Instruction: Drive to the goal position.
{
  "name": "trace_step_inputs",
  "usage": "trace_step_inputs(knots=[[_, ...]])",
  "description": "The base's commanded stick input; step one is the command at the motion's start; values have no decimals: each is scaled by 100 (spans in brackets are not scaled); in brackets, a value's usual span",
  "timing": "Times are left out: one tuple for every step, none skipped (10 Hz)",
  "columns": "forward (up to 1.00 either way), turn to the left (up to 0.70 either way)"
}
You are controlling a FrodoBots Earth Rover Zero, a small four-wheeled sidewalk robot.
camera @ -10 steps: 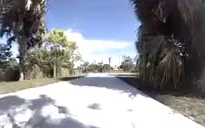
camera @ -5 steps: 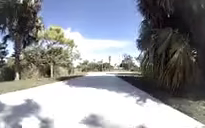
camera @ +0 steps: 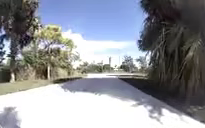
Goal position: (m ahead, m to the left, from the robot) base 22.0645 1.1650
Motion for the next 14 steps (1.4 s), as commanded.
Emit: trace_step_inputs(knots=[[85,-23],[85,-23],[85,-3],[85,0],[85,0],[85,0],[85,0],[85,0],[85,0],[85,0],[85,0],[85,0],[85,0],[85,-7]])
